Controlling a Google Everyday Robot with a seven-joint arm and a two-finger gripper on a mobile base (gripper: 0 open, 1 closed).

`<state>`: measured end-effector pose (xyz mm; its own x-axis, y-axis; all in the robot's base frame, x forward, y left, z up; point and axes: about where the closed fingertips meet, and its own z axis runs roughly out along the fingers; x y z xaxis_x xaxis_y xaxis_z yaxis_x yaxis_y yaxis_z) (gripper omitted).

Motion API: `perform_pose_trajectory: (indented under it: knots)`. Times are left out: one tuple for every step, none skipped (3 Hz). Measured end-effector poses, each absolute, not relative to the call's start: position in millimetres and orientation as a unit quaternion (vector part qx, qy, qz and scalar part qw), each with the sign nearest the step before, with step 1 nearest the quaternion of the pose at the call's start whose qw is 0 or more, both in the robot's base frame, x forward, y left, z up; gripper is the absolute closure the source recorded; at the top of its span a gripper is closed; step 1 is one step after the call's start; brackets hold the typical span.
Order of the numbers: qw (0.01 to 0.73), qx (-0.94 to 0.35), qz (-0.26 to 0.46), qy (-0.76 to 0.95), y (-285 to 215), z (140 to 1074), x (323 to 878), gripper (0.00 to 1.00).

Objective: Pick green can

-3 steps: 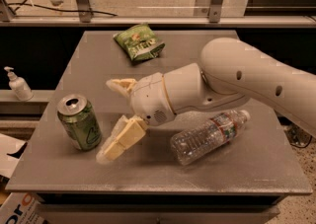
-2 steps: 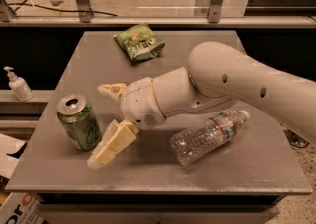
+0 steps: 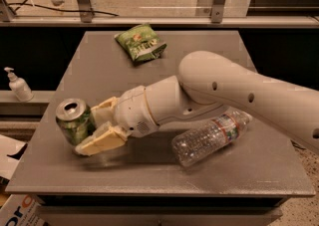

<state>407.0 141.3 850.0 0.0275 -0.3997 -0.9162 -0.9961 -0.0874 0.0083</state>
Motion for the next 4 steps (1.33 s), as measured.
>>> perform_pose_trajectory:
  knots:
    - [0.368,-0.6,0.411,0.579,138.9,848.2,406.9,0.65]
    - [0.375,-0.58,0.415,0.592,131.4,849.4,410.0,0.87]
    - [0.387,-0.55,0.41,0.616,104.9,856.4,426.2,1.0]
    - [0.406,-0.515,0.378,0.654,52.3,867.4,456.2,1.0]
